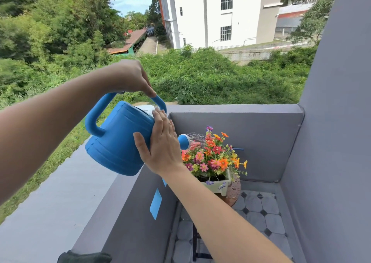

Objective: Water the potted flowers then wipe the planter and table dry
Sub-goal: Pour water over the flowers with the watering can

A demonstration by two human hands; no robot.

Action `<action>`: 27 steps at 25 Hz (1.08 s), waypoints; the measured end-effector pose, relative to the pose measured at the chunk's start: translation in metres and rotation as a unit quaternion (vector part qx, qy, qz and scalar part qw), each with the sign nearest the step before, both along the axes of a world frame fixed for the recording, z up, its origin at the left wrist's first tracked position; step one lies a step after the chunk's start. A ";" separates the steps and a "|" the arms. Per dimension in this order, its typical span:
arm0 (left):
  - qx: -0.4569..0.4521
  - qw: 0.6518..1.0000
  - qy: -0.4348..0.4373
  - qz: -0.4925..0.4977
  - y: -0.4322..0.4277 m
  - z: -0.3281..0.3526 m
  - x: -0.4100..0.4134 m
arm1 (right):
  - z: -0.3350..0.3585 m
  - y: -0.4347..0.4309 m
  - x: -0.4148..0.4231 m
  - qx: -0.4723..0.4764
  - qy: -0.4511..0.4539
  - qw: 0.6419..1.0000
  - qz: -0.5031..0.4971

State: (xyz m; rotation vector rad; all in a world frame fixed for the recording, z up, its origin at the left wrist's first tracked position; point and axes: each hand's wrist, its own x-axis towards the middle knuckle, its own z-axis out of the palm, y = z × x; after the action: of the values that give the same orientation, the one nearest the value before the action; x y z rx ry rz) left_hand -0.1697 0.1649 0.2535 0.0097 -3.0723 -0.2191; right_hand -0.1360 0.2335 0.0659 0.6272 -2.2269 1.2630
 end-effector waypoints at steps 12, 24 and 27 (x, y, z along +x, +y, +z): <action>-0.040 0.999 0.011 -0.002 0.000 0.006 0.000 | 0.003 -0.013 0.005 -0.053 -0.046 0.998 0.001; -0.042 0.997 -0.046 -0.046 0.010 -0.006 0.010 | -0.003 -0.019 0.048 -0.142 -0.075 0.986 -0.033; -0.037 0.997 -0.029 -0.055 0.017 0.003 0.006 | 0.003 -0.013 0.036 -0.148 -0.057 0.986 -0.044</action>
State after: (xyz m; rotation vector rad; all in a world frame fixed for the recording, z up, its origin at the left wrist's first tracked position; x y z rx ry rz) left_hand -0.1639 0.1819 0.2565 -0.1583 -3.1390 -0.1113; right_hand -0.0997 0.2207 0.0686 0.3469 -2.0724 1.5778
